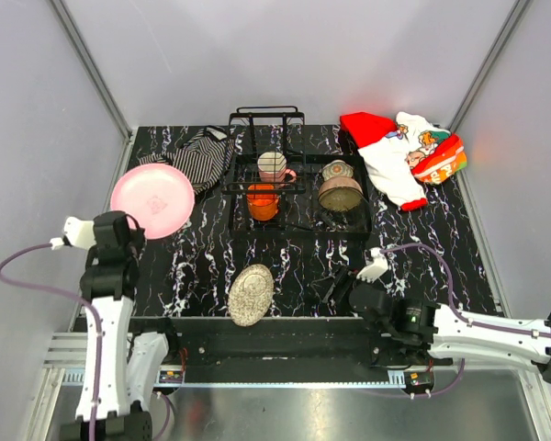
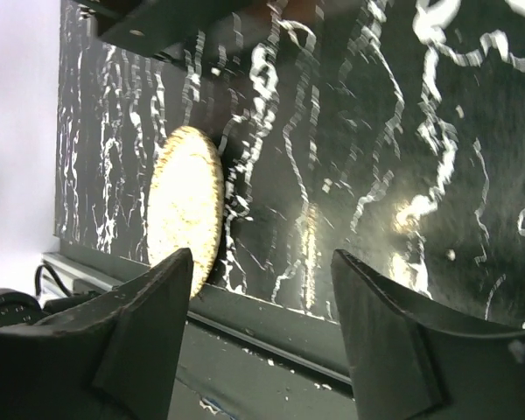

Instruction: Load the mixed dishes into the dish rack

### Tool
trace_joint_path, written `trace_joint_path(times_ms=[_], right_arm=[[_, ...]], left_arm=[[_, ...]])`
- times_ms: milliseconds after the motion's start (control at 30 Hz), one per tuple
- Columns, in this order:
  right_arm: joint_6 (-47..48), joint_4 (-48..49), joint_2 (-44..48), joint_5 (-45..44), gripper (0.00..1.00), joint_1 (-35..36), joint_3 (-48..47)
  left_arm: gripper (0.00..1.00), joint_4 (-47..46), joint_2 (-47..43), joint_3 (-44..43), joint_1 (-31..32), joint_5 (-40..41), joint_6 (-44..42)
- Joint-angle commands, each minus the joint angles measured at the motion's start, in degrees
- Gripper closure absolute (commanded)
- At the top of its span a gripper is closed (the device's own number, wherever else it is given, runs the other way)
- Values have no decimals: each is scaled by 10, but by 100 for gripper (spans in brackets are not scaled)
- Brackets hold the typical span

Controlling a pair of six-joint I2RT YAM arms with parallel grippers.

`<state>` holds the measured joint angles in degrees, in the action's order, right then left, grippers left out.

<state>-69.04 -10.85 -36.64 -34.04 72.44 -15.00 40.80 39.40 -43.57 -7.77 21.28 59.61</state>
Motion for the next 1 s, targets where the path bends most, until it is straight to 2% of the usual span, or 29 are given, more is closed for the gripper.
trace_joint_path(times_ms=[0, 233, 433, 600, 667, 733, 833, 967], right_arm=[[120, -14, -13, -45, 26, 2, -83], [280, -12, -50, -28, 21, -26, -231], [392, 16, -148, 159, 21, -175, -391], [481, 27, -253, 299, 21, -221, -545], [492, 37, -275, 338, 21, -223, -598], [496, 58, -295, 401, 21, -223, -628], [482, 93, -309, 447, 22, -223, -639], [470, 102, -329, 458, 22, -223, -647]], left_arm=[[100, 25, -48, -82, -3, 18, -28], [100, 33, -96, -170, -3, -11, -63], [100, 22, -58, -266, -3, -130, -101], [100, -27, -5, -298, -2, -293, -94], [100, -51, -2, -298, -1, -334, -84], [100, -56, -4, -299, -1, -338, -88], [100, -56, -6, -299, -1, -345, -108], [100, -81, 9, -280, 7, -381, -95]])
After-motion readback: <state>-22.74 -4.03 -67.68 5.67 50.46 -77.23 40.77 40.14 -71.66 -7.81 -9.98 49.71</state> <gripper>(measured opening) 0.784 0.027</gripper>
